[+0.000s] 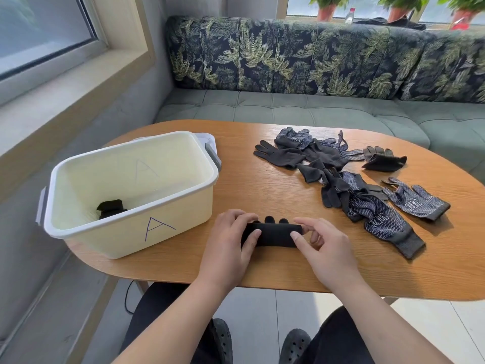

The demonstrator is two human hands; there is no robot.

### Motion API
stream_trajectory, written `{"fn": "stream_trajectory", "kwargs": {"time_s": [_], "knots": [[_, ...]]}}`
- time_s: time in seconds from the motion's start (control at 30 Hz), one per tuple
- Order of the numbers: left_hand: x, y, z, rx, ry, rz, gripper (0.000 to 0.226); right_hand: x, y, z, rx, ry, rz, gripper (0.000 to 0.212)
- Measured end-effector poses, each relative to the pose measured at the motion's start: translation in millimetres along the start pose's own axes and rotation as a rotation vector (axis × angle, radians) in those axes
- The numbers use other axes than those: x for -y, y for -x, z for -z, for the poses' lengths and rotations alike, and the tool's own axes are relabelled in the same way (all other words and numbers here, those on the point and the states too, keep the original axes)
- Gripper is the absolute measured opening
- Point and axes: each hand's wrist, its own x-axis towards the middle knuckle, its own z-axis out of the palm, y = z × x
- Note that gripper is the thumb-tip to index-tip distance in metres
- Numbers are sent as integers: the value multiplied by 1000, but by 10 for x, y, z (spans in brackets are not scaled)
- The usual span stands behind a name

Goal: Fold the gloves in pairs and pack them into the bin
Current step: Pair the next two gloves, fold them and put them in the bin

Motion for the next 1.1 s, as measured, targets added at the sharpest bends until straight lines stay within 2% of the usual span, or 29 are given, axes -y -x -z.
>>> {"fn": "stream_trajectory", "kwargs": {"time_s": [0.13, 0.23, 0.3, 0.47, 0.57, 0.67, 0.73, 0.97, 1.1], "knots": [[-39, 57, -14, -42, -127, -188, 27, -29, -19, -33, -50, 42, 12, 26], [-41, 86, -73, -6, -223, -373, 31, -33, -29, -67, -61, 87, 2, 22], [-32, 97, -111, 37, -264, -419, 34, -28, -24, -77, -69, 128, 8, 20], [-24, 97, -171, 123, -338, -350, 46, -22, 25, -53, -110, 140, -13, 22], [-16, 92, -198, 160, -356, -319, 53, -27, 63, -85, -127, 226, 125, 31], [-6, 78, -213, 194, -359, -285, 59, -35, 91, -156, 17, 360, 342, 42], [-10, 64, -218, 240, -357, -250, 64, -66, 88, -195, 108, 429, 411, 47], [-51, 7, -203, 352, -385, -212, 72, -115, 51, -262, 102, 497, 400, 51], [-26, 60, -209, 293, -388, -244, 69, -108, 93, -237, 38, 445, 429, 47]]}}
